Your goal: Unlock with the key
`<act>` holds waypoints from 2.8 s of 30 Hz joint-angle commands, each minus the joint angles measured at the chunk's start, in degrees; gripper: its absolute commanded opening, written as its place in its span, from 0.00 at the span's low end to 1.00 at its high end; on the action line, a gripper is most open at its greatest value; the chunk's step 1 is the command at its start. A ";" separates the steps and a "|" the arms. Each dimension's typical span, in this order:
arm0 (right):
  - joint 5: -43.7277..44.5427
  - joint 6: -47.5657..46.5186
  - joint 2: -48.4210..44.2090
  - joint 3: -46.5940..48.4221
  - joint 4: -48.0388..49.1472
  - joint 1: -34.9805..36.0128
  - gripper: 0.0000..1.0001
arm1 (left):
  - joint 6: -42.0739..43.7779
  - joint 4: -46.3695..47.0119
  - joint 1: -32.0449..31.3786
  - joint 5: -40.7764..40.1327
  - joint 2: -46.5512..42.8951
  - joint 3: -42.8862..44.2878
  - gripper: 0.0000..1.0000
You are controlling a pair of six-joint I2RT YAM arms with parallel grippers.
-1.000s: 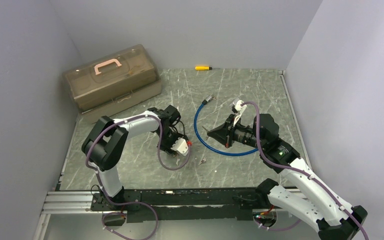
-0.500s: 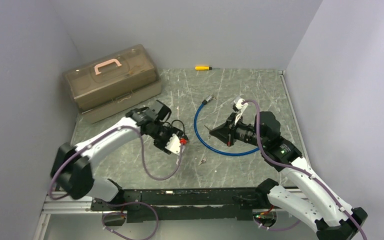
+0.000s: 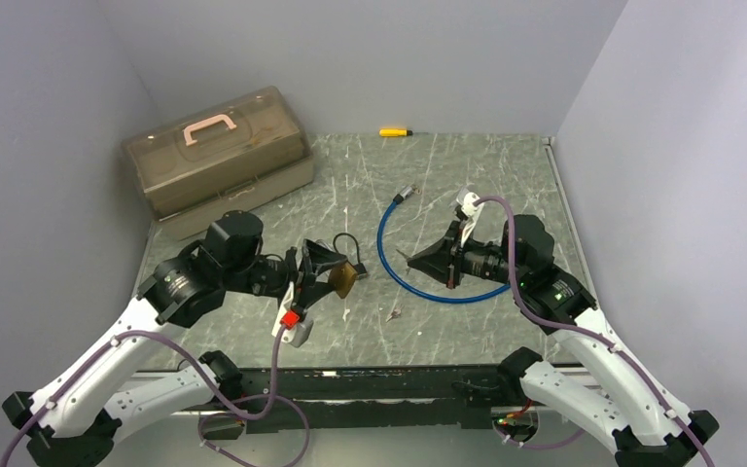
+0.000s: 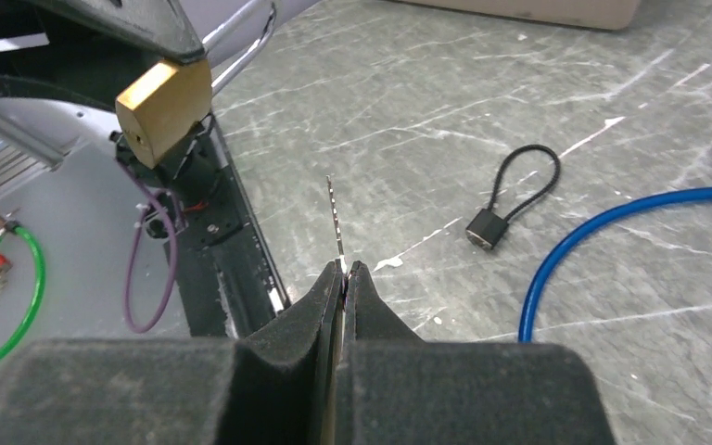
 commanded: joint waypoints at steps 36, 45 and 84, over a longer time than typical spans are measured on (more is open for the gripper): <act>6.28 -40.44 3.21 7.84 -14.64 14.45 0.00 | -24.90 -35.18 11.54 28.96 19.93 10.47 0.00; 24.97 -45.68 11.20 12.97 -20.95 31.45 0.00 | -21.33 -46.11 11.54 27.17 24.16 10.62 0.00; 38.14 -41.70 24.65 21.87 -20.71 45.17 0.00 | -46.05 -32.39 8.17 25.34 23.75 6.47 0.00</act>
